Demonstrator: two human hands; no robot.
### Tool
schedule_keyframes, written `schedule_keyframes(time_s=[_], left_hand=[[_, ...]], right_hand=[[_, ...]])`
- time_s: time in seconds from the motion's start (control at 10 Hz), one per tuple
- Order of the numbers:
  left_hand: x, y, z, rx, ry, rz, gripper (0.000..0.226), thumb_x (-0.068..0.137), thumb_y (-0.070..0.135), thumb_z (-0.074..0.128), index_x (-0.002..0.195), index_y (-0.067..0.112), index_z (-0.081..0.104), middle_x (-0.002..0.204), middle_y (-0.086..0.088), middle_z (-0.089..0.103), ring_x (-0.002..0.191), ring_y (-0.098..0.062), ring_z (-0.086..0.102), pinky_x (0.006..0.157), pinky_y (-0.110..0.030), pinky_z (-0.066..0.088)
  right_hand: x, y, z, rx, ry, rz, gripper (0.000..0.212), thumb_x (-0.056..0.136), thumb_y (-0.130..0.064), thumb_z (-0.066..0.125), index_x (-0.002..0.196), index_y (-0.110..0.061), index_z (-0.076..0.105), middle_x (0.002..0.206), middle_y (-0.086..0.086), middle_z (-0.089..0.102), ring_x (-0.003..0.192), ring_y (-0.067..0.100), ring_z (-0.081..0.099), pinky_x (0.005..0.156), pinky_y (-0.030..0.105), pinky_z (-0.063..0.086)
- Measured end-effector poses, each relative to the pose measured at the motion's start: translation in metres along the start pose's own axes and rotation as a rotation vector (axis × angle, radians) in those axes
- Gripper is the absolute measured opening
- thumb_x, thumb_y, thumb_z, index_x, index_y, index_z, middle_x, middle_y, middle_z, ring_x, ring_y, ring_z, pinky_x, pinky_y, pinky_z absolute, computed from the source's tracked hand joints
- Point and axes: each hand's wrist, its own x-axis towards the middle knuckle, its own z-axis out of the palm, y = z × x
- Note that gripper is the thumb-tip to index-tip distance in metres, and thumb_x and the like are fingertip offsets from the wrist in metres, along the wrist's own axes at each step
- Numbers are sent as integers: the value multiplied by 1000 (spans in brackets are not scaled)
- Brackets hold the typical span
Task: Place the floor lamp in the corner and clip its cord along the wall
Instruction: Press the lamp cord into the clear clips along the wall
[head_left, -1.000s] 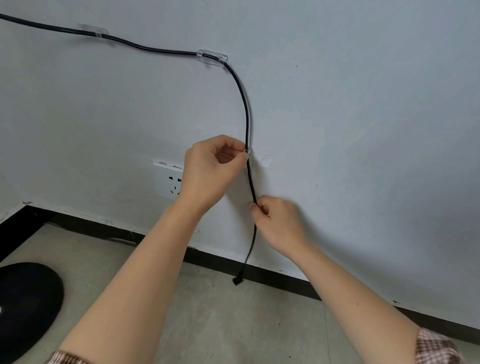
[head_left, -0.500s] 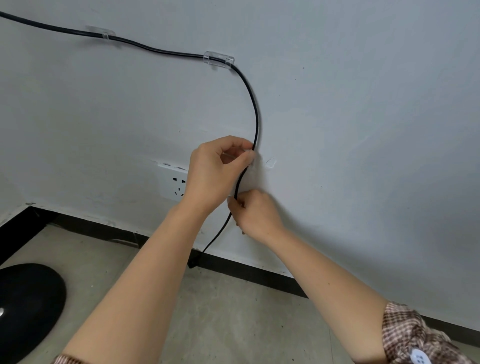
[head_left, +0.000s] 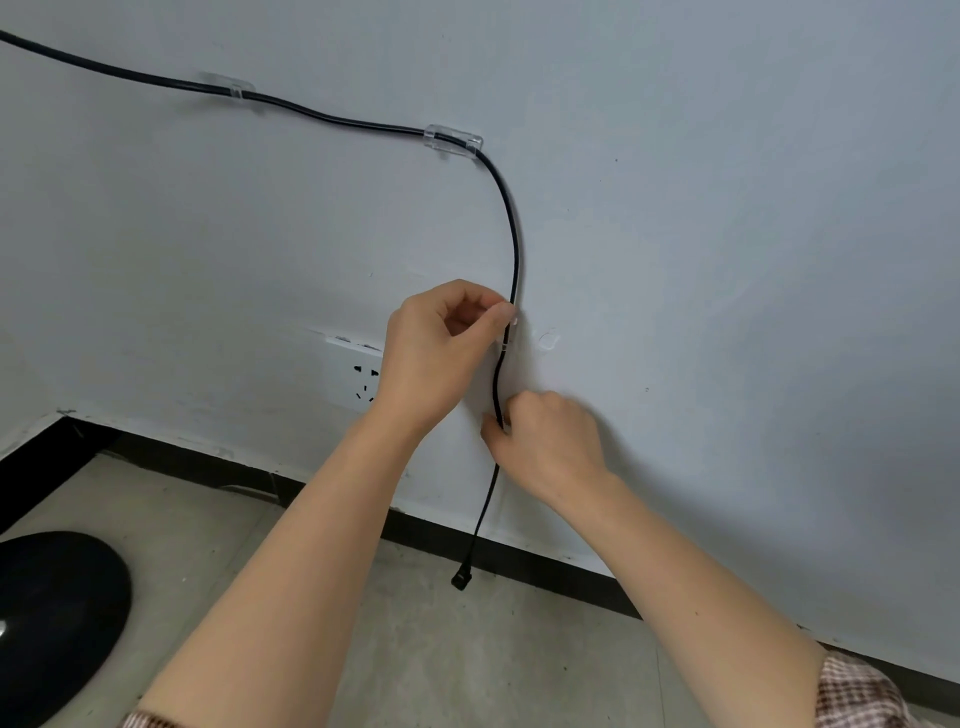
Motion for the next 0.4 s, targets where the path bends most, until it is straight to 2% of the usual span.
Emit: schedule_keyframes(time_s=[0.1,0.2,0.3,0.4], left_hand=[[1,0,-1,8,10,-1,6,82,24,67,77,23,70,72,4,69,70,-15,65,69,-32,54],[1,-2,-2,22,15,-3,7,82,24,66,77,23,70,72,5,70,71,-13,65,69,-30,53],[1,-8,-5,90,35,37,10,82,28,66,75,22,69,71,6,70,66,-4,61,65,-15,48],[-1,-14,-7,175,78,30,12,79,33,69,72,24,67,67,7,67,62,-3,58,62,-19,48]], right_hand=[[0,3,-5,2,41,3,41,88,-37,49,54,-15,40,64,11,59,63,36,55,53,32,37],[0,7,-17,124,75,65,33,85,-39,51,71,-12,65,68,9,68,69,35,62,57,34,50],[-4,7,-38,372,153,152,27,84,-34,58,65,-15,65,54,1,63,59,27,61,52,29,45],[-14,7,-84,885,330,187,20,86,-21,65,66,-20,69,56,-3,67,51,13,61,47,23,47]])
